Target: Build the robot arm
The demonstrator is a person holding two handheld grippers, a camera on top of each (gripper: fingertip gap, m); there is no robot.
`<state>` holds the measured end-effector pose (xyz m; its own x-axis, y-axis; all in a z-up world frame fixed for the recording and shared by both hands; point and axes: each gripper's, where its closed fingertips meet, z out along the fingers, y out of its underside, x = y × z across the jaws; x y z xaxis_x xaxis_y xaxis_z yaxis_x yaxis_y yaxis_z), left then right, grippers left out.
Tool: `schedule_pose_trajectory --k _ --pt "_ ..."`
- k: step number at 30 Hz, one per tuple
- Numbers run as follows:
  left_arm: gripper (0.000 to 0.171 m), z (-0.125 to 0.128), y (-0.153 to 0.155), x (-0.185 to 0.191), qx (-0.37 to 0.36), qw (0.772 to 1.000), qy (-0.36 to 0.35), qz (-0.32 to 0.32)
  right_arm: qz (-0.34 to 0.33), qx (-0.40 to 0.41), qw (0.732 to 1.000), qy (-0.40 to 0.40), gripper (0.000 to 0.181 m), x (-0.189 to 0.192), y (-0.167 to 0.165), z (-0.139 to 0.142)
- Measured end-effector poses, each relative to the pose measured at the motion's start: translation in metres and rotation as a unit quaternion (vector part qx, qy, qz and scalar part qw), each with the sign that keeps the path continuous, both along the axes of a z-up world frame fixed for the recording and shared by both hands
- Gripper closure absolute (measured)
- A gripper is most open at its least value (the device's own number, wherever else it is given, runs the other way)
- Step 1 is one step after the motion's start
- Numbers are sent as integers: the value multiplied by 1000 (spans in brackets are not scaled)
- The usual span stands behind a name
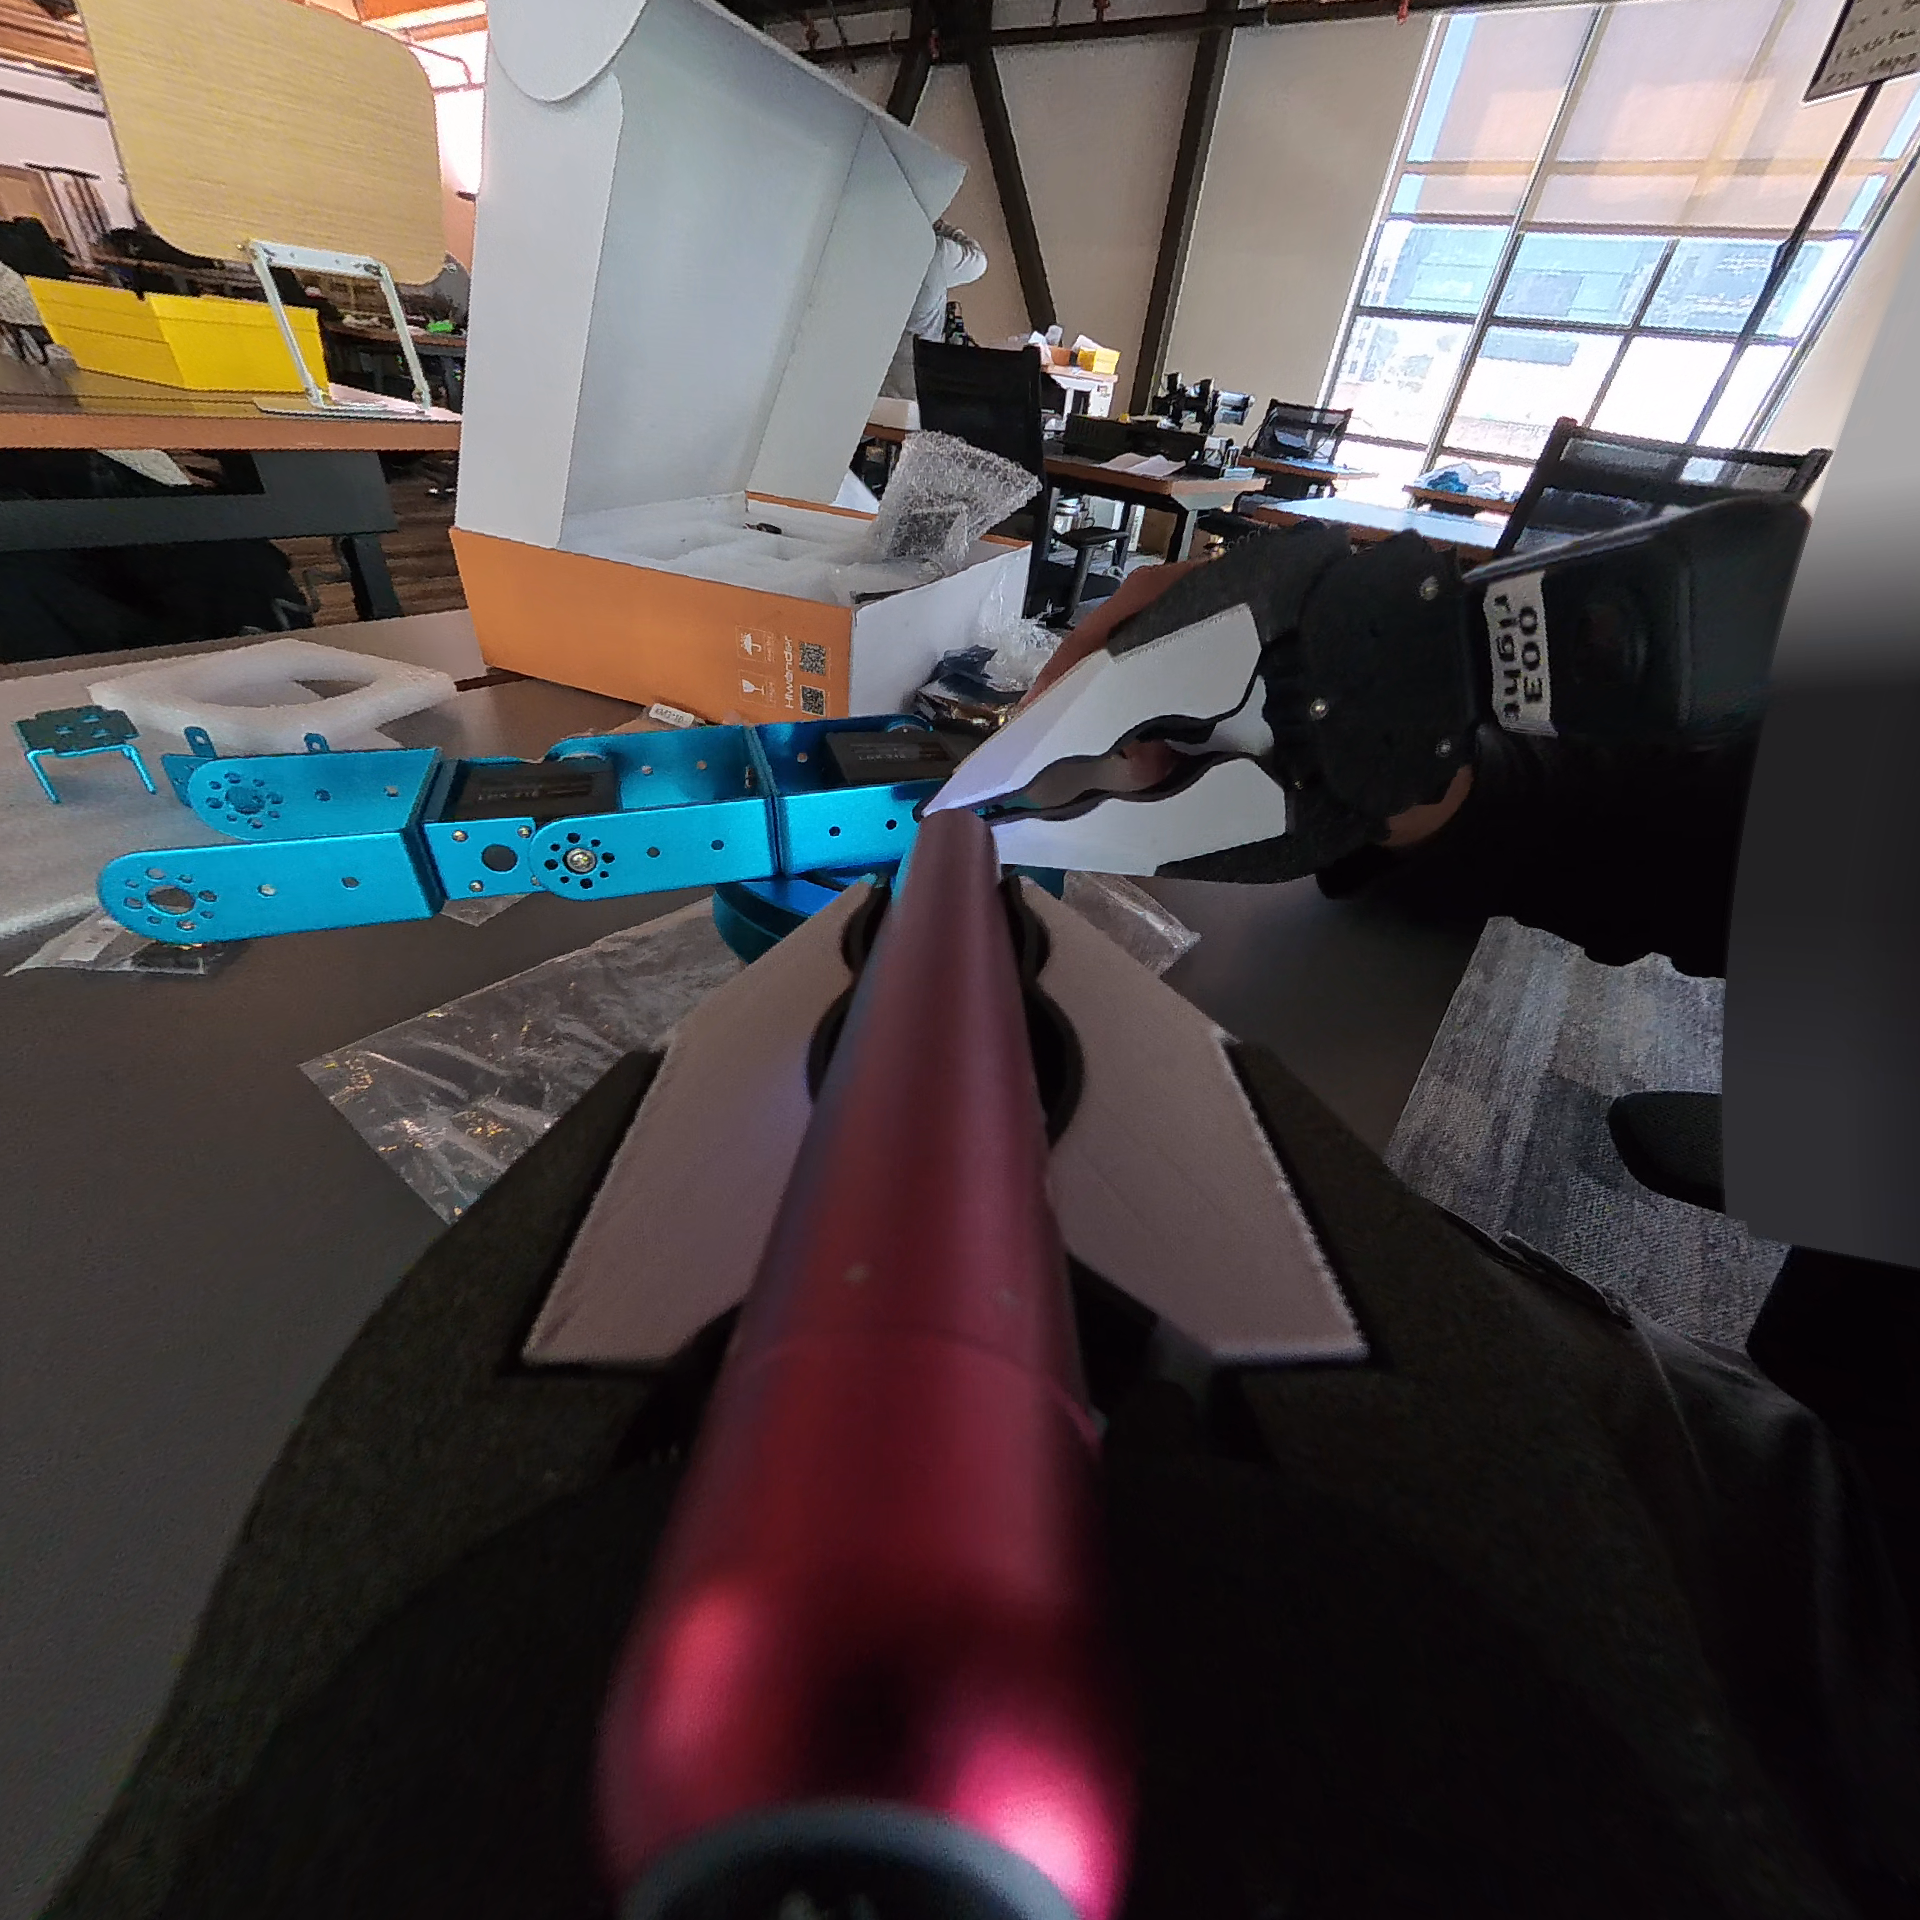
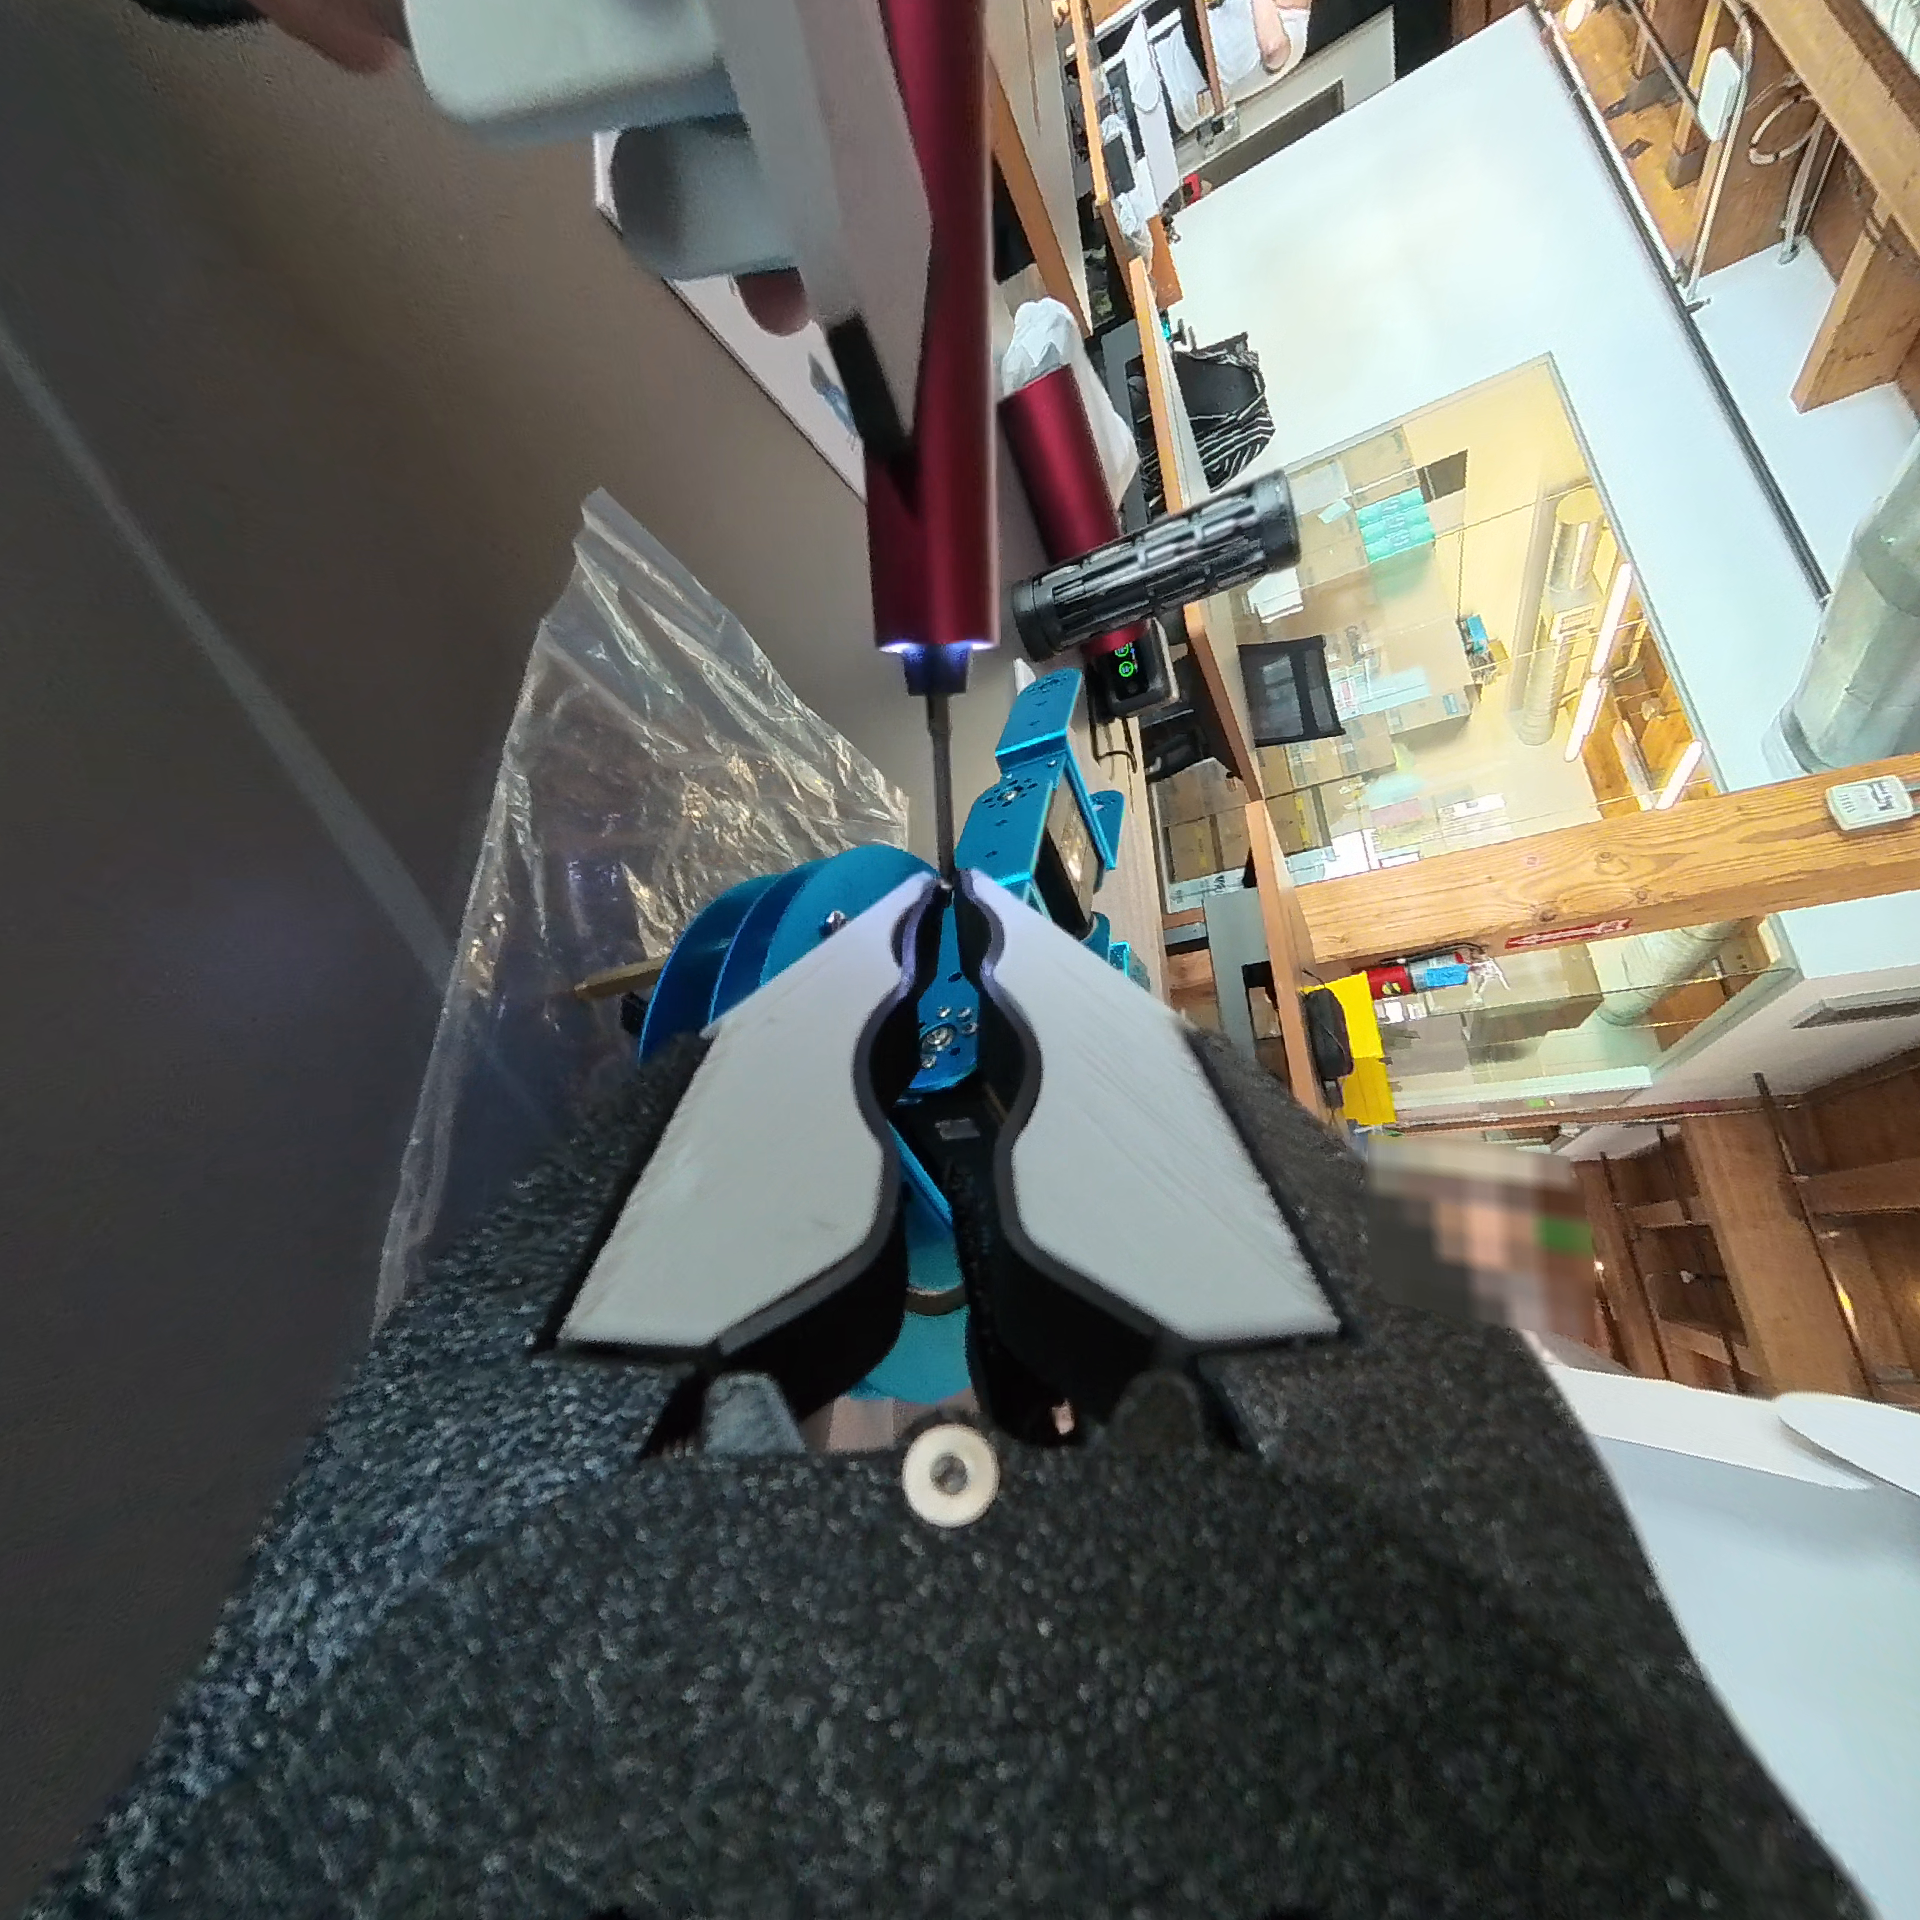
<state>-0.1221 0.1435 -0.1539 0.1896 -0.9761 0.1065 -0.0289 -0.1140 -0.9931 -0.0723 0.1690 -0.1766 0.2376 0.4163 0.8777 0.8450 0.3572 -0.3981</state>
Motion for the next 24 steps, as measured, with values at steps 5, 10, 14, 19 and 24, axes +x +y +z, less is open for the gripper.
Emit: schedule_pose_trajectory --k 5,10,14,19,24 --pt "152 0 0 2 8 1000 15 23 -23 41 998 -45 180 2 2 0" --pt "151 3 -2 5 21 998 30 55 -54 53 996 -57 179 3 5 1" --pt "151 7 -3 5 23 998 21 58 -59 49 997 -33 179 2 5 7" --pt "152 7 -3 2 22 998 23 58 -54 42 997 -18 171 1 5 7" --pt "152 8 -4 1 25 998 21 55 -48 34 998 -7 160 0 5 5"
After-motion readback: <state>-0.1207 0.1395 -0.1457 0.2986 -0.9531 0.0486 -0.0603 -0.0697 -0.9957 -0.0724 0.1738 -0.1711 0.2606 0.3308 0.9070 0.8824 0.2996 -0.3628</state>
